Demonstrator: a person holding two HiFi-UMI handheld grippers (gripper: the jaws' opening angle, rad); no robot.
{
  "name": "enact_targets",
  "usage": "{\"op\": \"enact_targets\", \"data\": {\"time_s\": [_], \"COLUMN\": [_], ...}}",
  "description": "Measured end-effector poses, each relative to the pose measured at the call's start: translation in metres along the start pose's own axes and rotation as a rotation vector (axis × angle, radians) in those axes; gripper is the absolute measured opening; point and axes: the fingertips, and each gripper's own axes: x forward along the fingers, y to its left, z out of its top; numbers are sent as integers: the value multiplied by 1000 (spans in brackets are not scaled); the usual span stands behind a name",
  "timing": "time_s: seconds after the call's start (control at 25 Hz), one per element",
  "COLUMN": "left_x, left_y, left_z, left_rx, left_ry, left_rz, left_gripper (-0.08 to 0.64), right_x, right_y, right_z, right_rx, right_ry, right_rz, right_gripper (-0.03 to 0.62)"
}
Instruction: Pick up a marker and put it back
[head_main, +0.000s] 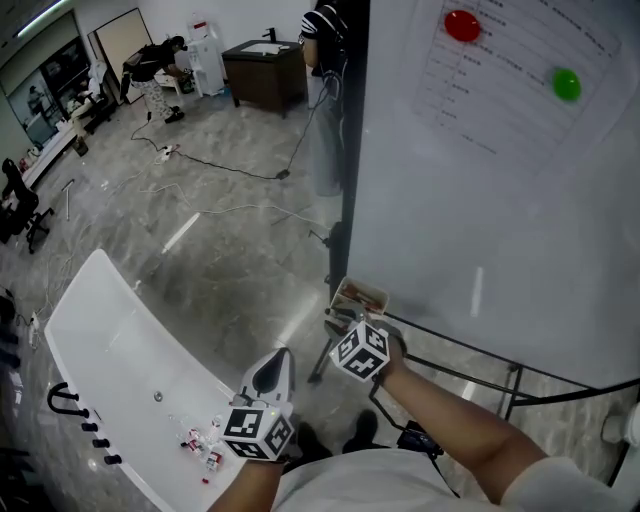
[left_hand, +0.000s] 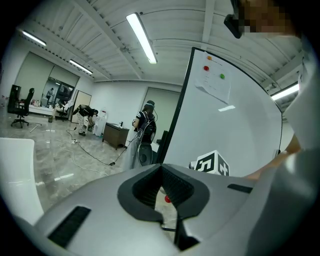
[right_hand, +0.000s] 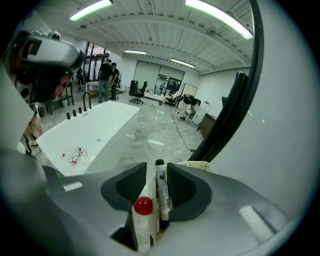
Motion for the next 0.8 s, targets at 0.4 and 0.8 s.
{"op": "enact_targets", "data": {"time_s": [0.4,0.8], "left_x": [5,6], "left_y": [12,7], "left_z": [-3,0], "left_rx": [-12,-6], "left_ry": [20,11], "left_rz": [-26,-48], "left_gripper": [3,3], "right_x": [19,-20], "right_y": [-5,-11], "right_z": [-9,15], "right_rx": [8,-44], "right_ry": [32,-114], "right_rz": [-104,-179], "right_gripper": [89,66]}}
